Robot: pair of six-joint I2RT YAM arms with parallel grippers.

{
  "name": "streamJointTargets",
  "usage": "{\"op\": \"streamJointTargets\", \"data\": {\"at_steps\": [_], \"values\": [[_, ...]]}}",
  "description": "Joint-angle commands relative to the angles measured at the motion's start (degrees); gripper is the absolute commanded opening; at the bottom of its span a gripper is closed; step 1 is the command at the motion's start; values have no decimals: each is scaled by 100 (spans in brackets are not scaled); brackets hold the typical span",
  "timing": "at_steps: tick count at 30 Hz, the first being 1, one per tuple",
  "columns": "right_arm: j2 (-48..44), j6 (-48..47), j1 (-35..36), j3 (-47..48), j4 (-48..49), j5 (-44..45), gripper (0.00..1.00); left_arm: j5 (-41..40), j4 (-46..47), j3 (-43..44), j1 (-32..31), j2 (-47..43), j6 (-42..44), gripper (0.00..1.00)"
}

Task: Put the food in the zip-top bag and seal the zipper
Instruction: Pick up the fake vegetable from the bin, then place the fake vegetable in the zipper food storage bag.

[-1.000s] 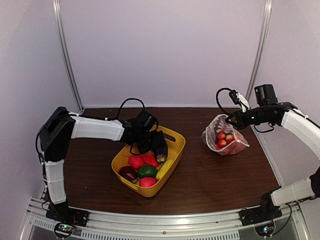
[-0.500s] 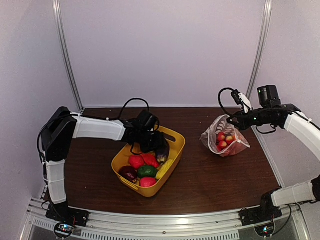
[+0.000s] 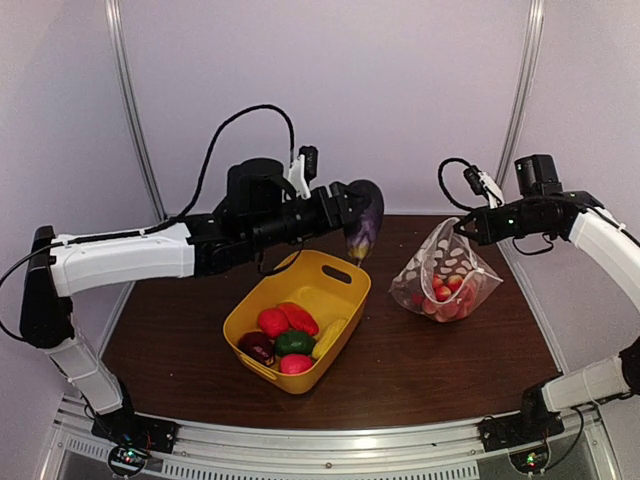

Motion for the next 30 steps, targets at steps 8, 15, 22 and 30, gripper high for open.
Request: {"op": "streamJointTargets", "data": {"at_steps": [8, 15, 22, 30], "values": [[449, 1092, 13, 646, -80, -779, 0, -35, 4521, 388, -794, 1594, 914, 37], [664, 1527, 13, 715, -42, -1481, 0, -482, 5386, 1101, -975, 2570, 1921, 32], [565, 1933, -106, 562, 199, -2093, 0, -863, 5435, 1495, -970, 3228, 2744, 30], [581, 2906, -523, 172, 1101, -3018, 0, -1102, 5507, 1339, -1045, 3609, 3878, 34]]}}
